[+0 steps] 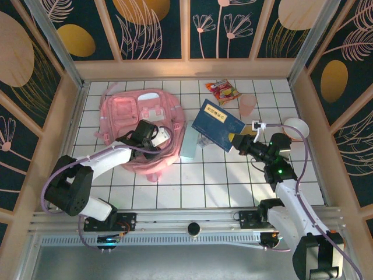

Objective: Pack books, pencil case, and school supplies into a backpack

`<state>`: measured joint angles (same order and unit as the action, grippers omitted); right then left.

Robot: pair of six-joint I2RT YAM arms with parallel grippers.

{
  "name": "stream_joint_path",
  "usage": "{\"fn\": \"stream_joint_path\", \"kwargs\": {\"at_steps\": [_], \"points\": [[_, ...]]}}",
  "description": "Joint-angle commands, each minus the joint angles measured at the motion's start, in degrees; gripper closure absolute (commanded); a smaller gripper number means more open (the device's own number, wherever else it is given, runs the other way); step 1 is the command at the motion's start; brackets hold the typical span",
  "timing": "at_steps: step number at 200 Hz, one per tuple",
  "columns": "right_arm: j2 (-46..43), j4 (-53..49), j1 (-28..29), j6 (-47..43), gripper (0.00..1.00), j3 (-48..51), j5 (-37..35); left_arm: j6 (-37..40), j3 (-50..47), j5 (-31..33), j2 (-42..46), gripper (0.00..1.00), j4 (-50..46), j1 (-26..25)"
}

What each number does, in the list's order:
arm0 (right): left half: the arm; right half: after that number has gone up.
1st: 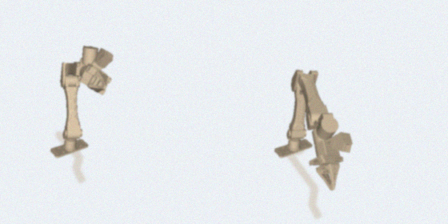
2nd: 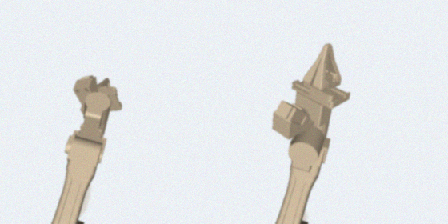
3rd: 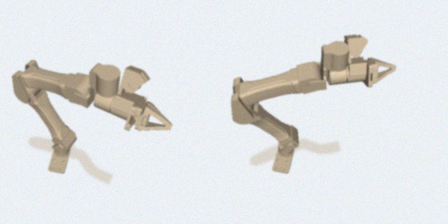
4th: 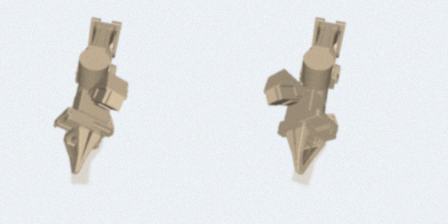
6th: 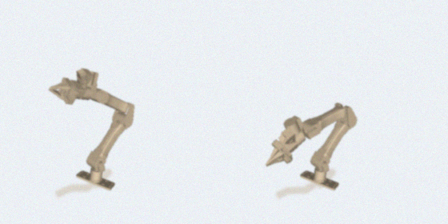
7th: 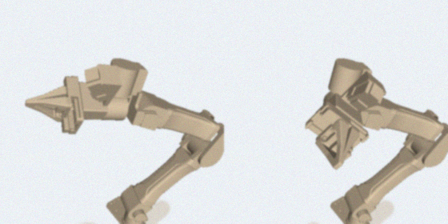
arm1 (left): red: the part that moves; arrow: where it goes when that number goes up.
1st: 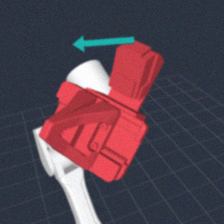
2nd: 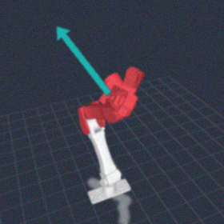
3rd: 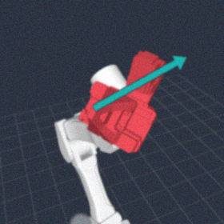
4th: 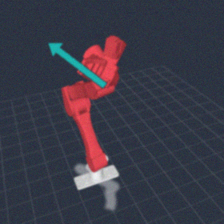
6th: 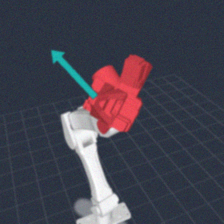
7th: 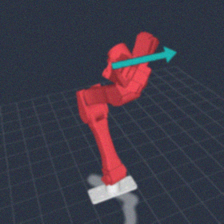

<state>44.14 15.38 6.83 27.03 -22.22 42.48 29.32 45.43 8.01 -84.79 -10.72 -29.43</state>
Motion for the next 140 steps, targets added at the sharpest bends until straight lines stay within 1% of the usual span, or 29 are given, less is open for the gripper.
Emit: {"fn": "stream_joint_path", "kwargs": {"at_steps": [1, 12, 21, 38, 51, 68, 84, 107, 124, 140], "points": [[-1.55, 0.40, 0.16, 1.45, 1.00, -2.74, -0.03, -3.30, 3.25, 4.01, 3.66, 0.75, 2.26, 0.49], [-1.45, -1.10, 0.19, 2.95, 1.00, -3.37, -1.48, -4.55, 5.28, 1.89, 6.18, 0.92, 1.14, 0.53], [-1.19, -2.81, 0.35, 5.07, 1.00, -4.06, -2.66, -6.14, 7.28, 0.85, 8.09, 1.00, 0.31, 0.51], [-0.26, -5.68, 0.83, 10.81, 1.00, -5.44, -4.19, -8.43, 9.95, -0.07, 10.92, 1.00, -1.17, 0.54], [0.24, -5.97, 1.49, 15.83, 1.00, -5.61, -4.98, -10.01, 13.33, -0.75, 12.05, 1.00, -1.71, 0.54], [0.01, -4.22, 4.47, 22.52, 1.00, -4.89, -6.72, -12.09, 16.06, -2.12, 11.88, 1.00, -2.44, 0.56], [-0.59, -3.26, 9.03, 27.27, 1.00, -4.63, -10.88, -14.57, 18.24, -2.56, 10.79, 1.00, -2.72, 0.47], [-0.58, -3.89, 17.29, 36.20, 1.00, -3.76, -21.27, -18.16, 21.14, -2.43, 9.14, 1.00, -2.40, 0.58], [0.34, -1.35, 23.90, 43.93, 1.00, -1.96, -28.52, -20.24, 23.02, -1.24, 8.02, 1.00, -1.94, 0.51], [2.18, 1.27, 30.76, 48.66, 1.00, -0.91, -35.35, -21.39, 24.31, 0.51, 7.08, 1.00, -1.44, 0.48]]}}
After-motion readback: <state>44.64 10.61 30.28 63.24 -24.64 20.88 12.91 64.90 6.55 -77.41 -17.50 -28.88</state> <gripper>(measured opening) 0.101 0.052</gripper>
